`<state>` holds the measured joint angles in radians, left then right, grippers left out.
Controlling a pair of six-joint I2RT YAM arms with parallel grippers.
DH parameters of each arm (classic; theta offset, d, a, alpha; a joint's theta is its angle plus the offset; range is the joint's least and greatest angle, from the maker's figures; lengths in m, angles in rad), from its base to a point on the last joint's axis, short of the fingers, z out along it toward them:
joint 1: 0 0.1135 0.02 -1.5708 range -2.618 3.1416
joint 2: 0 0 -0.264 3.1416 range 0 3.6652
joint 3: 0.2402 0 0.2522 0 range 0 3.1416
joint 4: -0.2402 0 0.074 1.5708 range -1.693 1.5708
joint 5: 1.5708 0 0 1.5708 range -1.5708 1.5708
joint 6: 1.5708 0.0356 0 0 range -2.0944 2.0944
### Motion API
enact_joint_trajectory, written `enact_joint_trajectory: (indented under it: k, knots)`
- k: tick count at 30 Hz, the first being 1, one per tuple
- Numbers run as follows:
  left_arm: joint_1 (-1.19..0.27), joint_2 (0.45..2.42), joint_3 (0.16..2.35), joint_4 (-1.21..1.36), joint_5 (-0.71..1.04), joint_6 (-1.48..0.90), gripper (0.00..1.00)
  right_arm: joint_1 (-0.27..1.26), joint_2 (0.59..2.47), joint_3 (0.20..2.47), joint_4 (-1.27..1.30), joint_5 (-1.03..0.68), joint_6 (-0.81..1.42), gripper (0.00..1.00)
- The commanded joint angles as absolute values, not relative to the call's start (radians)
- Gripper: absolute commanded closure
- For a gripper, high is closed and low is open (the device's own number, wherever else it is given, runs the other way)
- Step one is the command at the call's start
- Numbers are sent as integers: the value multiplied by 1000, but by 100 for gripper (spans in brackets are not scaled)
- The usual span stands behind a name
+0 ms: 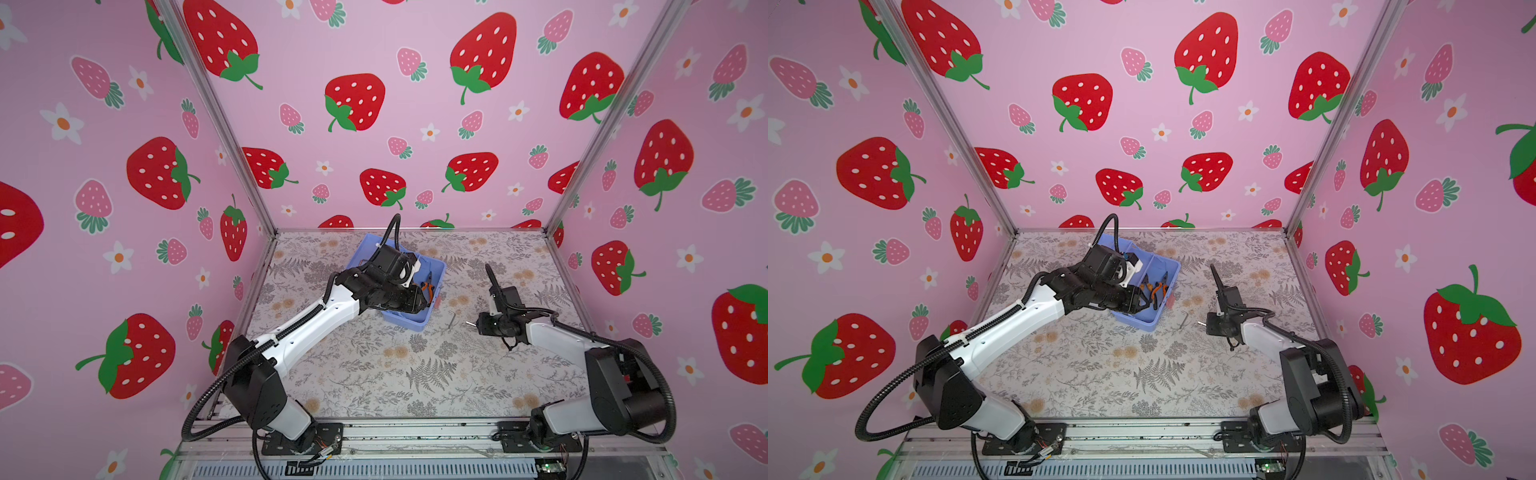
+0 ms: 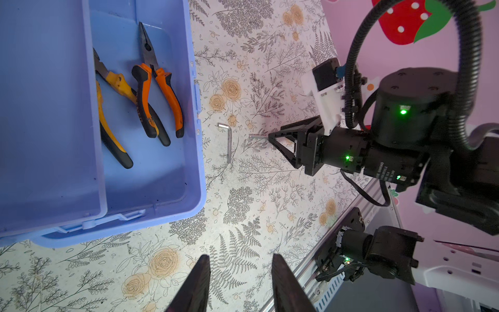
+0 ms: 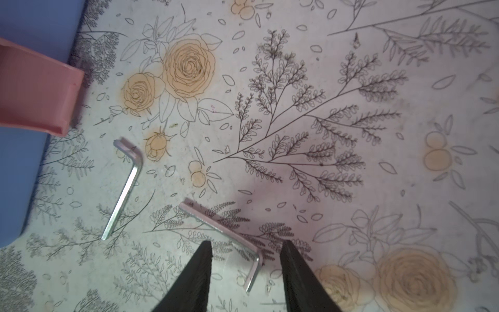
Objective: Pack the tool kit
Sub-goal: 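Lower right gripper onto silver hex key beside the box and grasp it, then lift silver hex key with right gripper toward the left gripper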
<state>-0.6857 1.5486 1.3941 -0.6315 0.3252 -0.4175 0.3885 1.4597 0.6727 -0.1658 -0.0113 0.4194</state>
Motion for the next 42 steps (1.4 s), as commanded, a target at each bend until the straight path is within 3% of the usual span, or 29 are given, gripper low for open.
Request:
enact_joint_trajectory:
  k: [1, 7, 13, 21, 26, 42]
  knots:
    - [-689, 1567, 1440, -651, 329, -403, 59, 397, 1504, 704, -207, 25, 367, 55]
    - [-689, 1576, 1448, -661, 335, -401, 59, 426, 1547, 698, -192, -1, 378, 64]
    - [-689, 1597, 1457, -668, 348, -400, 59, 486, 1512, 632, -124, -47, 440, 66]
    - [-689, 1614, 1457, -665, 367, -406, 59, 532, 1485, 613, -161, 42, 455, 92]
    - [-689, 1621, 1460, -668, 373, -409, 59, 534, 1446, 609, -150, 51, 459, 100]
    - [-694, 1625, 1465, -671, 386, -410, 57, 534, 1313, 593, -78, -127, 502, 100]
